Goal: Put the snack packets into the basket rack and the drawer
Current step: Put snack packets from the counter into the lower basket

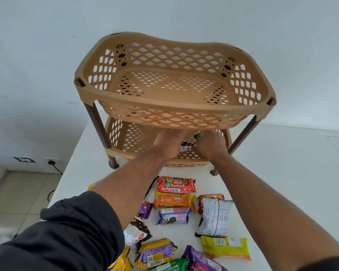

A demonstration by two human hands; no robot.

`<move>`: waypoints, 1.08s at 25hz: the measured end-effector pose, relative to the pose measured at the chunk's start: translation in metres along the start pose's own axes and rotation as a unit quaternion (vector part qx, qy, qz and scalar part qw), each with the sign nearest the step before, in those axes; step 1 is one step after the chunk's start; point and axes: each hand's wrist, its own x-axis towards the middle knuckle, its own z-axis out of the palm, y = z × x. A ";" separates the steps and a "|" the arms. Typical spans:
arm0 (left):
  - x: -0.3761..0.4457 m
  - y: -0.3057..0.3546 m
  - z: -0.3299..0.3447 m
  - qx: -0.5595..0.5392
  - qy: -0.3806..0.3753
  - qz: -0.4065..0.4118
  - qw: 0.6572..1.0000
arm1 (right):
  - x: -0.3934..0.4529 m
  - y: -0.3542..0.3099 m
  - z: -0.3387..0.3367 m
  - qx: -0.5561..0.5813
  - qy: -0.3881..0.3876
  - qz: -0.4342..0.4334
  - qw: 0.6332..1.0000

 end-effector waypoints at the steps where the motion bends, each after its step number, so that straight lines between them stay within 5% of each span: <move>1: 0.003 0.000 0.001 -0.005 -0.023 0.007 1.000 | 0.004 0.001 0.000 0.007 -0.007 0.002 1.000; 5: 0.010 0.000 0.004 -0.022 -0.094 0.006 0.995 | 0.013 0.004 0.001 0.073 0.008 0.020 0.997; 12: 0.017 -0.006 0.009 -0.025 -0.178 -0.025 0.983 | 0.014 0.001 0.007 -0.066 -0.024 0.036 0.997; 19: 0.019 -0.007 0.011 -0.089 -0.198 -0.038 0.976 | 0.014 0.005 0.007 -0.089 -0.054 0.015 0.994; 27: 0.017 -0.005 0.016 -0.063 -0.148 -0.052 0.986 | -0.007 -0.002 -0.001 -0.080 0.022 -0.048 0.995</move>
